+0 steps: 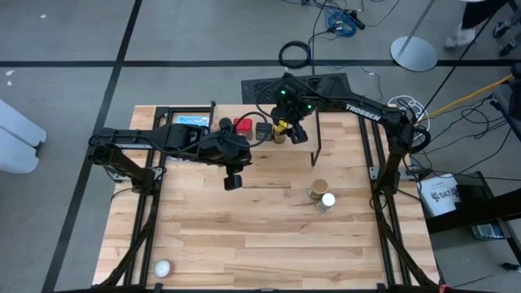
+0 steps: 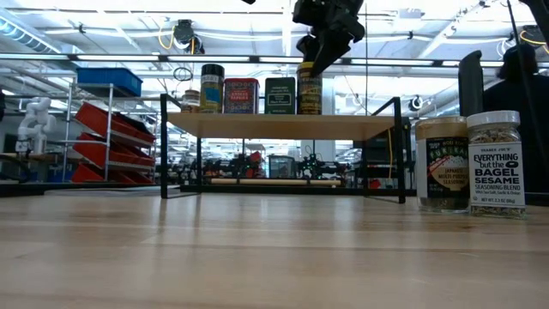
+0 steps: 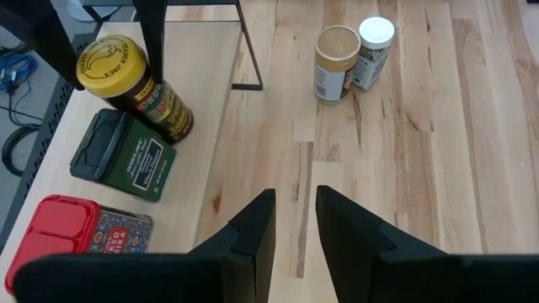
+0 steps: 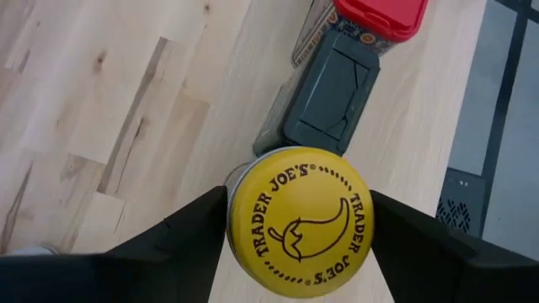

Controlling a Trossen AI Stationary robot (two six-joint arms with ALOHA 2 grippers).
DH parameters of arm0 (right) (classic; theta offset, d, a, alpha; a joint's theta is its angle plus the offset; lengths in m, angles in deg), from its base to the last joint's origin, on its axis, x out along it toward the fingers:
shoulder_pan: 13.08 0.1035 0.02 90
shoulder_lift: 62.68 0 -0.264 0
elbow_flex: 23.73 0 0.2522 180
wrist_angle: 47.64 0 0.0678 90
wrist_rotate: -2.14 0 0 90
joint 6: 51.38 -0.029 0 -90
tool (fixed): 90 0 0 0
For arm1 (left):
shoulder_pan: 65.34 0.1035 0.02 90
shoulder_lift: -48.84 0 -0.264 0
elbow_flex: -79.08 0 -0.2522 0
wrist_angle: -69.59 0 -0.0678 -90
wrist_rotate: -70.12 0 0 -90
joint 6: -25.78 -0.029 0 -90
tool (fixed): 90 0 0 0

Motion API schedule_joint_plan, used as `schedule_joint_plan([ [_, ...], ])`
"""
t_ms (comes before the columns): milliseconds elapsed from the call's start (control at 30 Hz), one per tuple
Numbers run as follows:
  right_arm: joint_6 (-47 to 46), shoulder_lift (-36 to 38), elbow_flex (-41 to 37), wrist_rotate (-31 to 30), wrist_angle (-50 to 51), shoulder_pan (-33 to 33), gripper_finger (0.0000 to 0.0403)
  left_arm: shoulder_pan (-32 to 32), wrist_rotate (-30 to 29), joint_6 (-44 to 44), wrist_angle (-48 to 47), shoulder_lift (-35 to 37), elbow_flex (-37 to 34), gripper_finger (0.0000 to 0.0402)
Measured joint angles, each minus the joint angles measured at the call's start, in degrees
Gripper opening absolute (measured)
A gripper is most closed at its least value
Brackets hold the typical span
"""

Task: Shelf spices
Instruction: Put the yellow seasoning bottle on the shelf, then put the white seasoning bottle on the shelf

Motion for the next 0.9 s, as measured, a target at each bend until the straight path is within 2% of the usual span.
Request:
schedule_joint_plan([
  [167, 0.00, 0.03, 0.00, 0.03, -0.99, 0.02, 0.0286, 0.00, 0.00, 0.11, 0.00, 0.00, 0.00, 0.0097],
  [333, 0.22, 0.80, 0.75, 0.03, -1.79, 0.03, 0.0288, 0.00, 0.00, 0.13, -0.02, 0.00, 0.01, 0.0097],
  [433, -0.72, 1.12, 4.32, 0.01, -0.05, 0.57, 0.0288, 0.00, 0.00, 0.13, -0.04, 0.00, 0.02, 0.0097],
  [600, -3.47, 1.12, 13.82, -0.22, 8.24, 2.61, 0.0288, 0.00, 0.01, 0.08, -0.01, 0.00, 0.02, 0.0097],
  [733, -10.29, 2.43, 20.53, -0.62, 15.88, 5.70, 0.0288, 0.00, 0.00, 0.21, 0.25, 0.00, 0.02, 0.0097],
  [900, -25.84, 7.76, 20.97, -5.29, 19.25, 12.46, 0.0286, -1.01, 0.00, -0.55, 2.29, 0.00, 0.02, 0.0097],
])
